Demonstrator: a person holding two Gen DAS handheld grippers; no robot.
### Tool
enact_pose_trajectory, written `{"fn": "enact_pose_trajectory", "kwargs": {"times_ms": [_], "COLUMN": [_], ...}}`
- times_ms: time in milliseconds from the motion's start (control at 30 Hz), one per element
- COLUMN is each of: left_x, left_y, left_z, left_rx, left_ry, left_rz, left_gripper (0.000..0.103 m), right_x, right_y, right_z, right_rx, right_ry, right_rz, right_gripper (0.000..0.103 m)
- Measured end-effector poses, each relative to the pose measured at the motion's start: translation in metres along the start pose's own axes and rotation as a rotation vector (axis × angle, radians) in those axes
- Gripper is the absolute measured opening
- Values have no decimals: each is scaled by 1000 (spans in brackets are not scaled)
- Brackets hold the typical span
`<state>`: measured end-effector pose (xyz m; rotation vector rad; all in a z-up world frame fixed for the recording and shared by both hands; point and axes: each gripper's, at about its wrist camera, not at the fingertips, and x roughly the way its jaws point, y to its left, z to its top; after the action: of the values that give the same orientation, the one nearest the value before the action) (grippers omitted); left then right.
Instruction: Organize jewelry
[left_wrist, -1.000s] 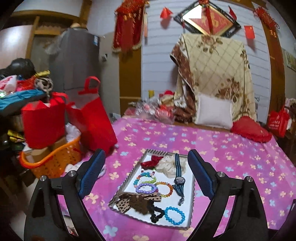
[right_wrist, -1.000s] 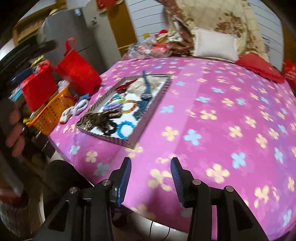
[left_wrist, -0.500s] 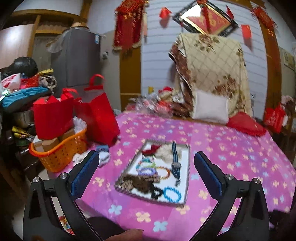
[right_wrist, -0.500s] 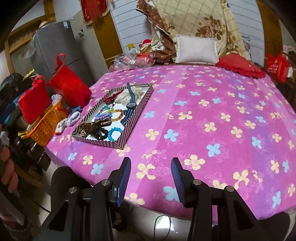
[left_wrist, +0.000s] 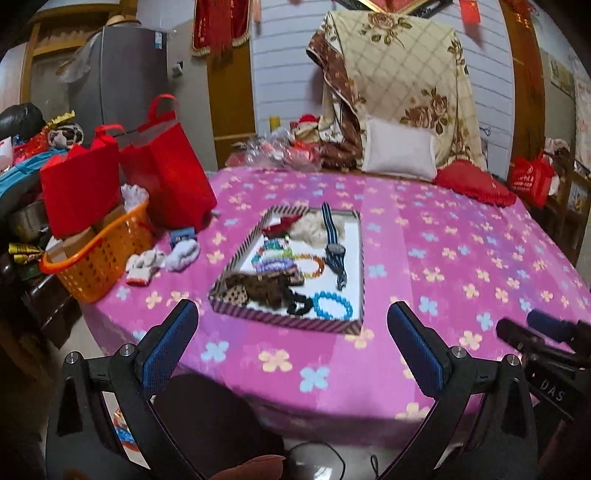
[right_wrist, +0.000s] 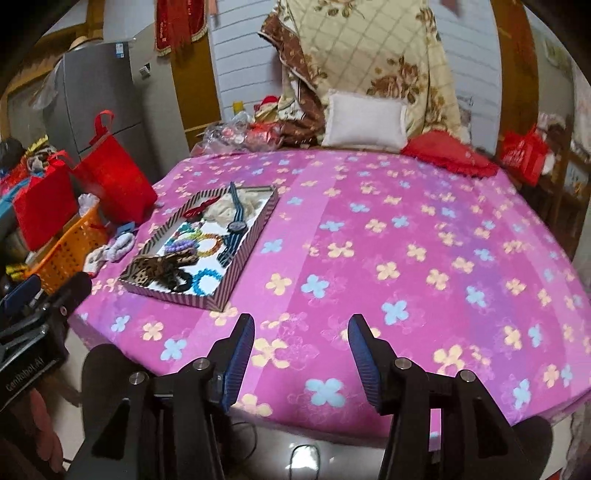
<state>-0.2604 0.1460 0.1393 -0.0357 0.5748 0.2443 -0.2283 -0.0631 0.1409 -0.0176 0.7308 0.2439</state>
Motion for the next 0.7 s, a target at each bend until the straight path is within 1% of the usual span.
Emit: {"fn": "enact_pose_trajectory", "kwargs": {"times_ms": [67,133,333,500,700], "left_x": [4,7,16,22,30], "left_y": [0,1,-3,-6,-5], "left_z": [-1,-1,-5,-9,-13], "left_rx": [-10,-15,-11,-6,-11], "left_ry": [25,44,85,117,155], "left_rz": [-10,-15,-16,-14,-19], "left_gripper": [103,103,103,103,103], "right_x": [0,2,8,12,20], "right_y": [2,0,0,2,-1], "right_z": [0,0,-2,-5,-7], "right_rx": [-10,-8,-13,-23,-11], "right_ry": [-4,2,26,36,67], "right_rz": [-17,-16,-11,-17,-29], "right_gripper": [56,58,58,59,59]}}
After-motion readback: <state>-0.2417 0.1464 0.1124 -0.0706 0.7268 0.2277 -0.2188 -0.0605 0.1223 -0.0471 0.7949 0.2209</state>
